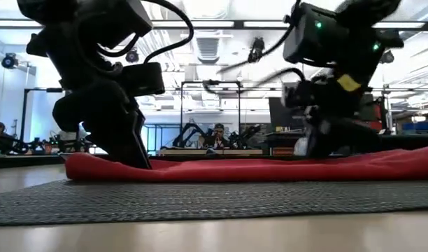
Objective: Set table place
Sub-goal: Fold the red table napkin
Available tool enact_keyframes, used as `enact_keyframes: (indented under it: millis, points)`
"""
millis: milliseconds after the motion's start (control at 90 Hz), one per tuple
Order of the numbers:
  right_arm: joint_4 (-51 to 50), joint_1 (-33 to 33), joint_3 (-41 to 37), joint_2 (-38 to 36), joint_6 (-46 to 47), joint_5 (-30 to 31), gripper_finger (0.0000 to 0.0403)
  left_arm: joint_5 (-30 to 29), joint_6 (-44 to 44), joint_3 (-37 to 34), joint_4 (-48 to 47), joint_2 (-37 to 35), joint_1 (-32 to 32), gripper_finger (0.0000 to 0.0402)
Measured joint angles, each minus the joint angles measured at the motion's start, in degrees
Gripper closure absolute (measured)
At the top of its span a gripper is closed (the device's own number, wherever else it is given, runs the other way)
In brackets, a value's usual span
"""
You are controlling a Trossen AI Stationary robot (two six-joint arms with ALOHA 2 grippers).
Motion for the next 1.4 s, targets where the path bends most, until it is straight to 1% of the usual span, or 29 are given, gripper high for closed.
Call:
enact_keyframes:
  millis: [100, 167, 244, 322, 422, 500, 600, 700, 767, 822, 900, 956, 1033, 1089, 1178, 1278, 1344, 1400]
  points:
    - [-10.44, 0.38, 3.76, -3.7, 3.37, 0.03, 0.038, -0.04, -0.02, 0.0, -0.03, 0.0, 0.0, 0.0278]
    - [-12.84, 1.2, 4.91, -5.92, 5.3, -0.54, 0.0384, -0.07, -0.01, 0.0, -0.01, 0.0, 0.0, 0.0279]
    - [-8.13, 2.22, 5.01, -8.61, 7.25, -2.4, 0.0383, -0.07, 0.09, 0.0, 0.06, 0.0, 0.0, 0.0284]
    - [0.72, 3.16, 2.88, -10.21, 6.88, -5.46, 0.038, -0.09, 0.11, 0.04, 0.03, -0.02, 0.0, 0.0286]
    - [11.87, 3.99, -2.1, -9.4, 3.96, -7.95, 0.0374, -0.05, 0.55, 1.0, -1.26, -0.06, 0.0, 0.0287]
    - [17.34, 3.95, -5.36, -7.45, 3.44, -8.07, 0.0372, 0.13, 1.12, 3.35, -4.4, -0.53, 0.0, 0.0287]
    - [17.58, 3.85, -7.05, -4.4, 3.96, -7.9, 0.0372, 0.07, 3.07, 7.73, -6.21, -1.58, 0.0, 0.0287]
    - [19.27, 3.91, -7.2, -2.6, 4.05, -7.98, 0.0377, -0.09, 6.78, 10.27, -4.7, -1.7, 0.05, 0.0287]
    - [20.89, 3.9, -7.14, -1.72, 3.72, -7.97, 0.0382, -0.11, 9.09, 10.18, -2.27, -1.35, 0.68, 0.0287]
    - [20.89, 3.87, -7.14, -1.38, 3.28, -7.95, 0.0385, -0.16, 9.31, 9.51, -0.35, -0.34, 1.4, 0.0288]
    - [20.67, 3.76, -7.16, -1.62, 2.54, -7.93, 0.0386, -0.25, 8.46, 7.72, -1.72, 1.38, 2.19, 0.0288]
    - [19.07, 3.76, -7.14, -2.65, 2.48, -8.0, 0.0385, -0.22, 6.96, 6.78, -2.14, 2.79, 2.32, 0.0288]
    - [14.31, 3.76, -5.77, -4.03, 3.75, -7.97, 0.038, -0.21, 5.16, 5.39, -3.26, 3.19, 2.25, 0.0288]
    - [8.53, 3.79, -4.3, -5.71, 5.2, -8.14, 0.0374, -0.23, 4.57, 4.83, -3.27, 3.21, 2.25, 0.0288]
    - [-1.22, 3.86, -1.47, -8.09, 11.78, -8.02, 0.036, -0.41, 4.07, 4.12, -4.28, 2.97, 2.25, 0.0288]
    - [-12.96, 4.59, -0.67, -11.0, 18.53, -9.05, 0.0336, -0.72, 3.67, 3.56, -5.58, 2.73, 2.25, 0.0288]
    - [-16.85, 5.62, -0.73, -12.88, 22.89, -10.39, 0.0318, -0.69, 3.66, 3.48, -5.58, 2.6, 2.25, 0.0288]
    - [-17.64, 6.64, -1.48, -14.56, 24.88, -10.95, 0.0301, -0.7, 3.67, 3.45, -5.7, 2.48, 2.25, 0.0288]
